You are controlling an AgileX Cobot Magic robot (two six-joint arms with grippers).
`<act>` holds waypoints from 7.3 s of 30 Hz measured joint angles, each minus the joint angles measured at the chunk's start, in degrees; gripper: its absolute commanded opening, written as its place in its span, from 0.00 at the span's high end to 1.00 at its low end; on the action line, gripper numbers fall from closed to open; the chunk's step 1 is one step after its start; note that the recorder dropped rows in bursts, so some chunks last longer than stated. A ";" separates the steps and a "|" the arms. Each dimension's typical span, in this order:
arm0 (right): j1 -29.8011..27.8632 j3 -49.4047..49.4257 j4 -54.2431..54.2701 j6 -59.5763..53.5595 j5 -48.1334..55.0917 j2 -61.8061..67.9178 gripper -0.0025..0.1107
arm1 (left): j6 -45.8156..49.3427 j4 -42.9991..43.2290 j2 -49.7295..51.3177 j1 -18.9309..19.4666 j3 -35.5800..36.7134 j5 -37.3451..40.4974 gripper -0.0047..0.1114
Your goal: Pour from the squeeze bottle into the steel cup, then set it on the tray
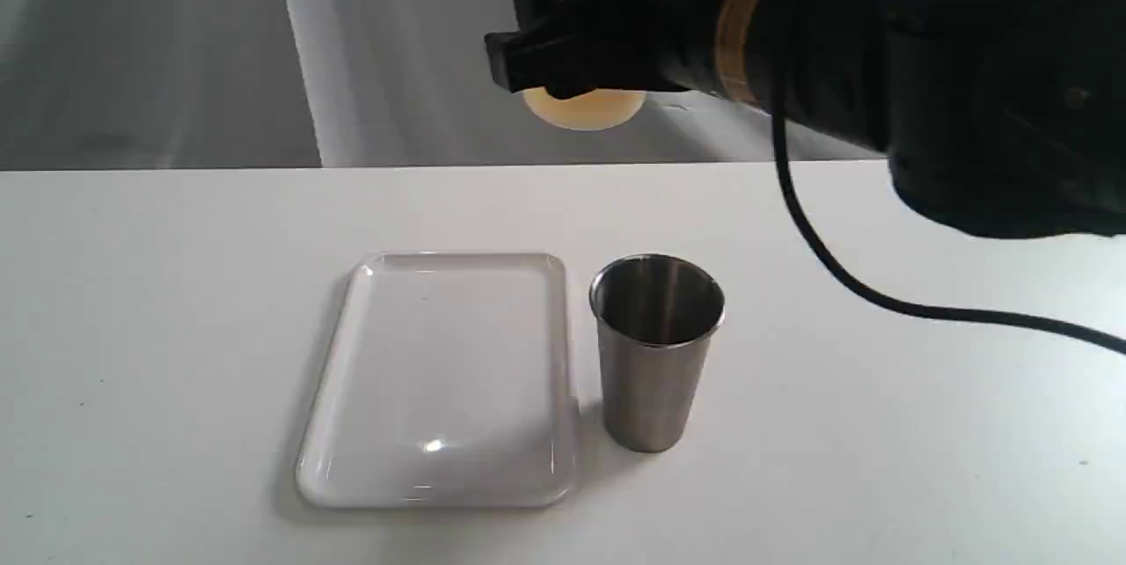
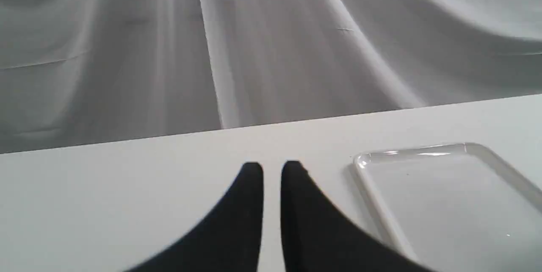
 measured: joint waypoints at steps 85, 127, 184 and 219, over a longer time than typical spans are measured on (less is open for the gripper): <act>1.23 -7.11 105.69 -109.65 -37.50 40.10 0.63 | 0.00 0.00 0.00 0.00 0.00 0.00 0.89; 1.23 -6.98 106.35 -109.86 -39.48 30.18 0.25 | 0.00 0.00 0.00 0.00 0.00 0.00 0.89; 1.23 44.11 102.79 -110.57 -8.12 -55.20 0.98 | 0.00 0.00 0.00 0.00 0.00 0.00 0.89; -37.59 66.27 98.65 -110.86 -8.80 -88.84 0.98 | 0.00 0.00 0.00 0.00 0.00 0.00 0.89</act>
